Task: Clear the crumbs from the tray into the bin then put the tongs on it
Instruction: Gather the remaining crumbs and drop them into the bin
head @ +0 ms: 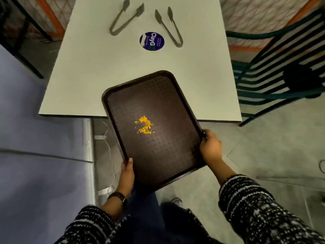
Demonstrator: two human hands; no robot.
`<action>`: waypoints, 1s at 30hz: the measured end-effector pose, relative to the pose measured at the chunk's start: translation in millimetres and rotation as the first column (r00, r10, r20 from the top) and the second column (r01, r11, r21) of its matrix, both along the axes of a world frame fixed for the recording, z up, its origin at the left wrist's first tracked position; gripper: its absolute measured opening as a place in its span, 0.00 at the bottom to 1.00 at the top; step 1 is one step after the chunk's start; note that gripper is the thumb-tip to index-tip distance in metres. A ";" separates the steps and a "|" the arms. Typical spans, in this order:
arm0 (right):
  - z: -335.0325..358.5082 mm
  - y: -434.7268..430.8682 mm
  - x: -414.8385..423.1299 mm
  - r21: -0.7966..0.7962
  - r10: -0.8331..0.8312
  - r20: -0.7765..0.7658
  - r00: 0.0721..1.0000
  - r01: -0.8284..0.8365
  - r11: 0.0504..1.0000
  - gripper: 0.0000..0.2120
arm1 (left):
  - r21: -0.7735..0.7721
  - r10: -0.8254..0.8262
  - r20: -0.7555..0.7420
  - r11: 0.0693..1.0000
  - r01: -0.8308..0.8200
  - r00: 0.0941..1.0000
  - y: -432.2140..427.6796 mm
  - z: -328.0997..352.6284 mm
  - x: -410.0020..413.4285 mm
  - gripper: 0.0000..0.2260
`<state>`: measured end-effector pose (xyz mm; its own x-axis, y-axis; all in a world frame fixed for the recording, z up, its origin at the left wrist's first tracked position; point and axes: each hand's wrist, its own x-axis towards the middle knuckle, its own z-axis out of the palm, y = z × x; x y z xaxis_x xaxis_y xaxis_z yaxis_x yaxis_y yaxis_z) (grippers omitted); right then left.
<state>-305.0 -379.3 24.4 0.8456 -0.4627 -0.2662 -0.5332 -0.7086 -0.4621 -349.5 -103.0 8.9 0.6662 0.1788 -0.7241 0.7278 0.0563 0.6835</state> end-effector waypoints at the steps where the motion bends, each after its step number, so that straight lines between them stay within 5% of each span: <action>1: -3.1 -3.2 -21.7 0.079 -0.056 -0.004 0.998 0.056 0.995 0.19 | -0.001 -0.008 -0.003 1.000 0.008 1.000 -6.4 -4.1 -20.0 0.18; 7: -1.4 -30.1 -115.2 0.416 -0.338 -0.113 0.934 0.353 0.838 0.06 | 0.206 -0.062 0.158 0.978 0.029 0.986 -27.8 -3.1 -83.8 0.14; 13: 8.4 -73.4 -191.5 0.703 -0.523 -0.290 0.802 0.549 0.452 0.20 | 0.238 -0.265 0.252 0.949 0.206 0.931 -65.4 20.2 -82.9 0.13; 17: 9.4 -93.0 -241.8 0.639 -0.602 -0.253 0.758 0.598 0.484 0.19 | 0.230 -0.416 0.272 0.904 0.362 0.868 -108.1 22.1 -79.5 0.10; 22: 4.8 -112.5 -302.4 0.553 -0.791 -0.240 0.563 0.749 0.365 0.29 | 0.176 -0.580 0.229 0.814 0.553 0.782 -158.4 2.3 -85.8 0.15; 30: -9.0 -124.9 -344.3 0.430 -0.852 -0.276 0.446 0.850 0.305 0.19 | 0.173 -0.737 0.010 0.667 0.725 0.676 -197.9 -44.1 -103.9 0.17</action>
<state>-649.3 -504.2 15.4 0.0587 -0.7481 -0.6609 -0.7094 0.4345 -0.5549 -453.4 -300.9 -35.2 0.6771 -0.2924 -0.6753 0.4406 -0.5739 0.6903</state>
